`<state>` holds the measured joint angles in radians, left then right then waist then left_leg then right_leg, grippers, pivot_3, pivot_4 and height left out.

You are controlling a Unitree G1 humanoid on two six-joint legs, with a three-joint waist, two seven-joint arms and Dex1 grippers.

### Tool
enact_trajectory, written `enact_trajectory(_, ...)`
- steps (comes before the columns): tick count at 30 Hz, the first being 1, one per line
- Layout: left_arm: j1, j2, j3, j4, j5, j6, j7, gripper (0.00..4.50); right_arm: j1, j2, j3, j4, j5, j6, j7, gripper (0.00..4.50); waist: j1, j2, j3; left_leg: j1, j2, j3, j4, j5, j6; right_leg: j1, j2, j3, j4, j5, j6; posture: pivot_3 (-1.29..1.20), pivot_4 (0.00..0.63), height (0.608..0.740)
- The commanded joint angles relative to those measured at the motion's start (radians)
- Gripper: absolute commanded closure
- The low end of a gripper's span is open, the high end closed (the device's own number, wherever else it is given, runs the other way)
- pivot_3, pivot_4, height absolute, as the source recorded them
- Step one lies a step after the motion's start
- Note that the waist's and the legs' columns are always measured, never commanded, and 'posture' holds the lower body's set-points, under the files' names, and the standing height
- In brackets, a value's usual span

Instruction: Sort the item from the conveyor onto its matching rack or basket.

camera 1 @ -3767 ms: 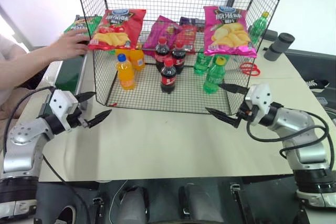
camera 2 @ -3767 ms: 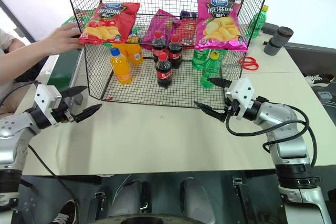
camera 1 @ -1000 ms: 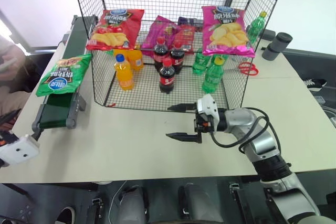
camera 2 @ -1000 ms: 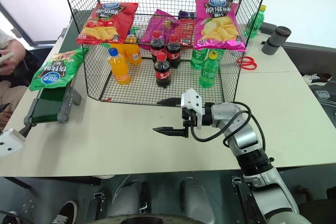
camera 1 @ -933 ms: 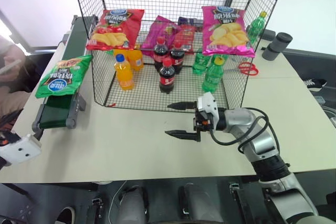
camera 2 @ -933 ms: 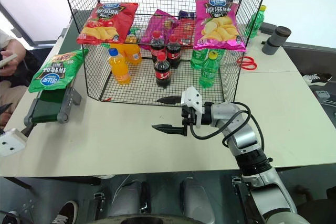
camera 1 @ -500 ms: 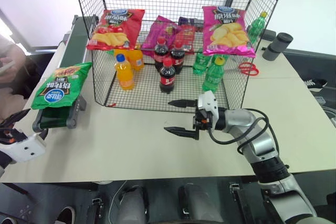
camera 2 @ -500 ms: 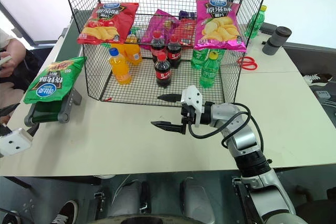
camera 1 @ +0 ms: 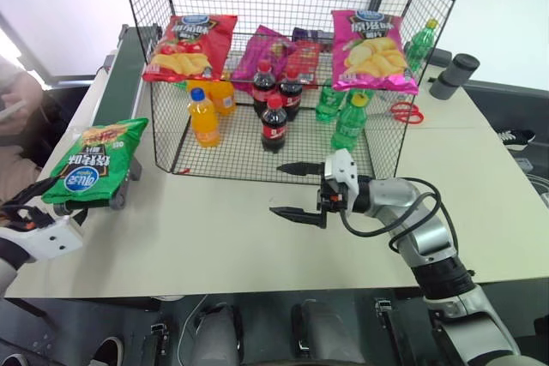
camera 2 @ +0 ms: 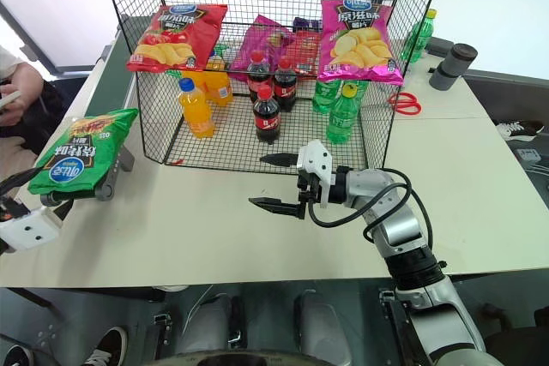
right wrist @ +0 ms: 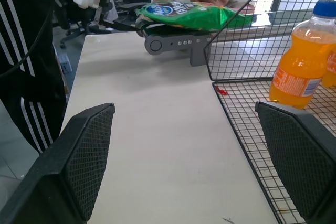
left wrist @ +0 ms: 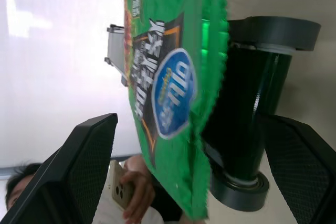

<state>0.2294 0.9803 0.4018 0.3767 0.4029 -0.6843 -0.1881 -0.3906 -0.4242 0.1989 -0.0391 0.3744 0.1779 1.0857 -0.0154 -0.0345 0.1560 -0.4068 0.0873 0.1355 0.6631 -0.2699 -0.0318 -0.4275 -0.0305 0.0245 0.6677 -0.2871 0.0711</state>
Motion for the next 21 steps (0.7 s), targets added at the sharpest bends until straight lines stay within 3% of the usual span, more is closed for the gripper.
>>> enact_trajectory(1, -0.027, 0.014, -0.018, -0.008, -0.015, 0.002, 0.006, 0.0, 0.0, -0.005, -0.02, -0.036, 0.0, -0.02, -0.007, 0.05, 0.0, 0.0, 0.0, 0.0, 0.0, 0.0, 0.0, 0.0, 0.0, 0.0, 0.0, 0.0, 0.0, 0.0, 0.0, 0.0, 0.15, 0.74)
enact_trajectory(6, -0.063, 0.016, -0.056, -0.003, -0.017, 0.009, -0.003, 0.0, 0.007, -0.005, -0.019, -0.048, -0.003, -0.019, -0.016, 0.05, 0.001, 0.0, 0.0, 0.0, 0.0, 0.0, 0.0, 0.0, 0.0, 0.0, 0.0, 0.0, 0.0, 0.0, 0.0, 0.0, 0.15, 0.74)
enact_trajectory(9, -0.067, 0.021, -0.071, 0.006, -0.039, 0.012, -0.029, 0.86, 0.009, -0.007, -0.021, -0.049, -0.005, -0.021, -0.021, 0.0, -0.001, 0.0, 0.0, 0.0, 0.0, 0.0, 0.0, 0.0, 0.0, 0.0, 0.0, 0.0, 0.0, 0.0, 0.0, 0.0, 0.15, 0.74)
enact_trajectory(16, -0.069, 0.015, -0.064, -0.012, -0.093, 0.025, -0.069, 4.23, 0.013, -0.012, -0.022, -0.049, -0.01, -0.028, -0.028, 0.0, 0.001, 0.0, 0.0, 0.0, 0.0, 0.0, 0.0, 0.0, 0.0, 0.0, 0.001, 0.0, 0.0, 0.0, 0.0, 0.0, 0.15, 0.74)
enact_trajectory(17, -0.068, 0.014, -0.058, -0.019, -0.107, 0.027, -0.076, 4.43, 0.014, -0.014, -0.022, -0.048, -0.01, -0.03, -0.027, 0.0, 0.001, 0.0, 0.0, 0.0, 0.0, 0.0, 0.0, 0.0, 0.0, 0.0, 0.001, 0.0, 0.0, 0.0, 0.0, 0.0, 0.15, 0.74)
enact_trajectory(21, -0.068, 0.016, -0.006, -0.054, -0.181, 0.042, -0.093, 4.43, 0.013, -0.016, -0.024, -0.043, -0.017, -0.039, -0.03, 0.0, 0.001, 0.0, 0.0, 0.0, 0.0, 0.0, 0.0, 0.0, 0.0, 0.0, 0.001, 0.0, 0.0, 0.0, 0.0, 0.0, 0.15, 0.74)
